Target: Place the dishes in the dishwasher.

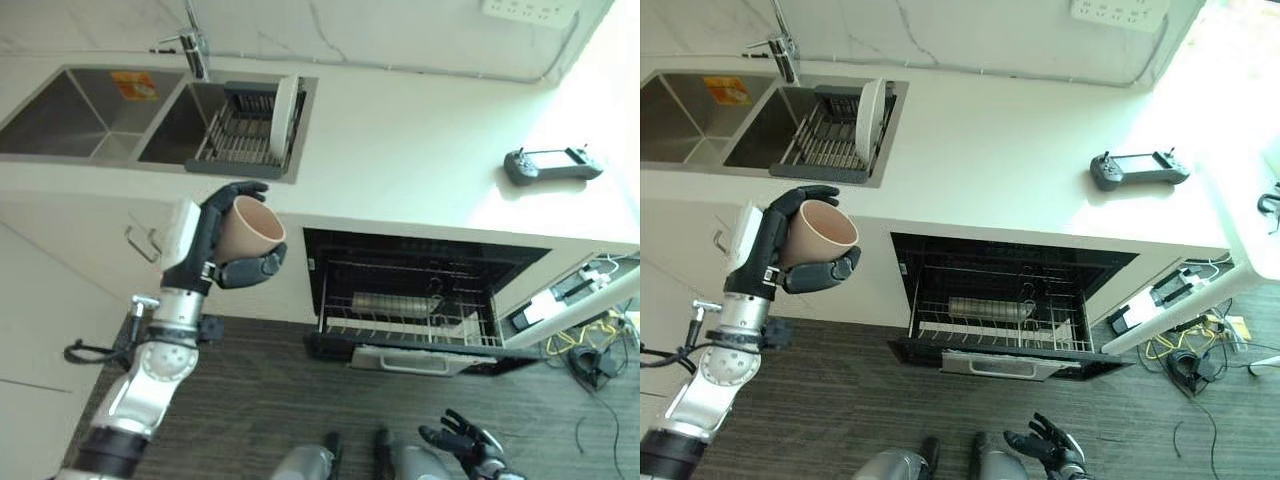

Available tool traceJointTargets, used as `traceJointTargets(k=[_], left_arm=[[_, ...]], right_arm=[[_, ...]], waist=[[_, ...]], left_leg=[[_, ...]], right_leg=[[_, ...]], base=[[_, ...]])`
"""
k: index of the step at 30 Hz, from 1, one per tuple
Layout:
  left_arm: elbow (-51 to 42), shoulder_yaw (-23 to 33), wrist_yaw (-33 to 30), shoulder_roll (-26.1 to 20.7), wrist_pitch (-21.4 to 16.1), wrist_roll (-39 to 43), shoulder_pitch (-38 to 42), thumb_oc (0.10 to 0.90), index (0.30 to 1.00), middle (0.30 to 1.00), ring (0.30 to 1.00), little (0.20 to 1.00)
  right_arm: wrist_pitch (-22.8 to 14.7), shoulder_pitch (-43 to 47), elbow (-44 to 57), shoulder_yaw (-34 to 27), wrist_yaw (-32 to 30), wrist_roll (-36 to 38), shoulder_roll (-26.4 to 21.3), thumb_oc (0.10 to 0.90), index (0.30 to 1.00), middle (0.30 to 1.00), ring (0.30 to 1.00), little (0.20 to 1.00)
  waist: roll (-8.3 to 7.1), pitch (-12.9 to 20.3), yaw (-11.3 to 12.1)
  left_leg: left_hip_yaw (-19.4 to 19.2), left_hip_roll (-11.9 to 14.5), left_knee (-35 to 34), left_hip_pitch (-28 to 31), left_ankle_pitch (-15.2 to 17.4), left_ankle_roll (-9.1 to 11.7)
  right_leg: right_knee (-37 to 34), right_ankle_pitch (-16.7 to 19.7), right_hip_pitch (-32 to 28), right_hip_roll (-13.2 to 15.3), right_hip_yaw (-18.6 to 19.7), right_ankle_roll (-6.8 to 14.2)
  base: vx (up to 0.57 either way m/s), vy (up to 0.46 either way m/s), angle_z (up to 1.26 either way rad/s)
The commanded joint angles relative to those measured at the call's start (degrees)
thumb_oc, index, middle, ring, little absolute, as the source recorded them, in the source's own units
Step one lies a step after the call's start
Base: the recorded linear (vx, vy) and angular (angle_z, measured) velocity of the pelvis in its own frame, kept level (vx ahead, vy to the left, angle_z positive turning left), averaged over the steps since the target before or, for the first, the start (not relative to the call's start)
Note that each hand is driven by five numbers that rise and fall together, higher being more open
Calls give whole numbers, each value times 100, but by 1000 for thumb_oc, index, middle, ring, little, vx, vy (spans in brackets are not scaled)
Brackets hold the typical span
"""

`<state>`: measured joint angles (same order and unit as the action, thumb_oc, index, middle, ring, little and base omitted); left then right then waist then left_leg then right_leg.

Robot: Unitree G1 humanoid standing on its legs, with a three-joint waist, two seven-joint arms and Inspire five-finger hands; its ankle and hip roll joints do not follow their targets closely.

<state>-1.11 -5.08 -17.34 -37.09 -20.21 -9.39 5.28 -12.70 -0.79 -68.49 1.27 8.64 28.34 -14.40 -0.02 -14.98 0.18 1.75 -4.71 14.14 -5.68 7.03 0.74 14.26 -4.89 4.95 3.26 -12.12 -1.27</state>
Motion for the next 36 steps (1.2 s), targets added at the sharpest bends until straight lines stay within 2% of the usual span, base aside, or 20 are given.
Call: traceJointTargets(k=[1,2,3,4,5,7,8,9,11,12,14,15,19,22,25,26,29,30,32,36], left_arm=[[-550,353,-117,156,-559,16,1170,400,300,300,300,300],[-565,302,-103,188,-533,-6,1191,400,300,300,300,300],[-598,257,-116,216,-514,-48,1164,400,300,300,300,300],[-616,234,-166,218,-480,-87,1101,400,300,300,300,300],[-631,266,-173,224,-452,-51,982,400,300,300,300,300],[-655,324,-74,283,-502,59,865,400,300,300,300,300],[-656,344,65,331,-621,177,811,400,300,300,300,300],[-632,347,130,329,-682,238,724,400,300,300,300,300],[-642,338,119,309,-711,274,603,400,300,300,300,300],[-634,400,170,278,-793,313,489,400,300,300,300,300],[-492,338,49,240,-838,482,567,400,300,300,300,300],[-448,306,2,238,-839,515,614,400,300,300,300,300],[-336,253,-106,222,-697,433,768,400,300,300,300,300],[-266,269,-299,79,-535,456,806,400,300,300,300,300],[-276,314,-471,-43,-486,422,738,400,300,300,300,300],[-316,452,-534,-61,-432,443,607,400,300,300,300,300],[-686,635,-508,47,-413,535,311,400,300,300,300,300],[-858,676,-306,214,-516,390,321,400,300,300,300,300],[-813,572,-243,308,-542,378,487,400,300,300,300,300],[-781,371,-180,396,-448,274,686,400,300,300,300,300]], right_arm=[[-85,-61,88,-343,-312,593,-456,800,900,900,900,900],[-65,-88,74,-418,-382,640,-443,800,900,900,900,900],[-50,-114,57,-457,-419,706,-436,800,900,900,900,900],[-26,-126,0,-482,-445,765,-444,800,900,900,900,900],[16,-133,-105,-529,-486,867,-438,800,900,900,900,900],[10,-187,-164,-613,-543,836,-362,800,900,900,900,900],[-91,-227,-195,-584,-606,864,-327,800,900,900,900,900],[-97,-238,-158,-630,-687,839,-297,800,900,900,900,900],[-71,-247,-71,-672,-717,859,-255,800,900,900,900,900],[-71,-294,124,-773,-563,893,-180,800,900,900,900,900],[-128,-346,227,-748,-434,575,-121,800,900,900,900,900],[-174,-353,211,-719,-385,619,-118,800,900,900,900,900],[-191,-290,80,-720,-225,554,-184,800,900,900,900,900],[-153,-184,-69,-775,-73,291,-253,800,900,900,900,900],[-117,-137,-55,-770,-1,153,-236,800,900,900,900,900],[1,-132,-40,-682,80,-51,-273,800,900,900,900,900],[-34,-112,-71,-539,50,106,-338,800,900,900,900,900],[-86,-251,71,-550,-10,273,-339,800,900,900,900,900],[-80,-336,169,-547,-154,387,-327,800,900,900,900,900],[13,-271,137,-506,-328,579,-343,800,900,900,900,900]], waist=[[316,39,-365],[332,84,-395],[344,93,-376],[354,142,-303],[339,212,-186],[346,311,-137],[389,355,-199],[426,393,-226],[474,394,-204],[557,338,-260],[519,240,-361],[503,230,-366],[432,258,-318],[312,307,-208],[272,288,-168],[229,277,-103],[225,248,-39],[249,150,-166],[235,104,-254],[287,223,-164]], left_leg=[[-1325,1480,305,2,446,200],[-1399,1306,305,84,620,182],[-1312,1243,305,6,505,162],[-979,1002,305,-17,545,94],[-550,591,305,41,638,-53],[-564,311,305,94,734,-185],[-905,454,305,116,835,-205],[-944,481,305,162,898,-237],[-777,451,305,165,902,-275],[-762,520,305,307,1090,-472],[-696,470,305,374,1158,-654],[-688,475,305,387,1160,-664],[-662,592,305,500,1145,-576],[-660,820,305,585,1187,-373],[-558,1060,305,650,1169,-241],[-456,1359,305,643,1052,20],[-510,1839,305,461,690,225],[-1110,2194,305,175,327,382],[-1413,2124,305,136,290,387],[-1135,932,305,179,672,63]], right_leg=[[293,-1140,-377,361,-268,322],[293,-1201,-440,343,-282,390],[293,-1111,-389,293,-254,344],[293,-1091,-368,239,-100,352],[293,-1079,-355,197,136,364],[293,-1053,-350,175,139,394],[293,-1092,-382,147,-27,397],[293,-1090,-383,121,-65,402],[293,-989,-437,47,-102,424],[814,-609,-365,17,-175,597],[1522,-502,26,122,107,692],[1417,-525,5,158,136,691],[293,-418,-295,520,251,818],[293,-526,-238,1029,510,1056],[293,-598,-269,1087,594,1141],[293,-819,-409,984,448,994],[293,-1037,-487,691,142,635],[293,-1186,-676,466,-298,385],[293,-1253,-772,441,-521,331],[293,-1244,-672,376,-359,385]], base=[[49,-137,131],[-37,-75,106],[63,-23,69],[98,12,31],[185,39,-12],[126,74,-99],[77,136,-76],[86,165,-12],[108,144,19],[74,132,6],[41,13,-27],[35,-196,-27],[69,-297,-2],[136,-569,-21],[145,-638,6],[180,-906,13],[91,-734,14],[20,-795,52],[-22,-444,146],[20,-131,41]])
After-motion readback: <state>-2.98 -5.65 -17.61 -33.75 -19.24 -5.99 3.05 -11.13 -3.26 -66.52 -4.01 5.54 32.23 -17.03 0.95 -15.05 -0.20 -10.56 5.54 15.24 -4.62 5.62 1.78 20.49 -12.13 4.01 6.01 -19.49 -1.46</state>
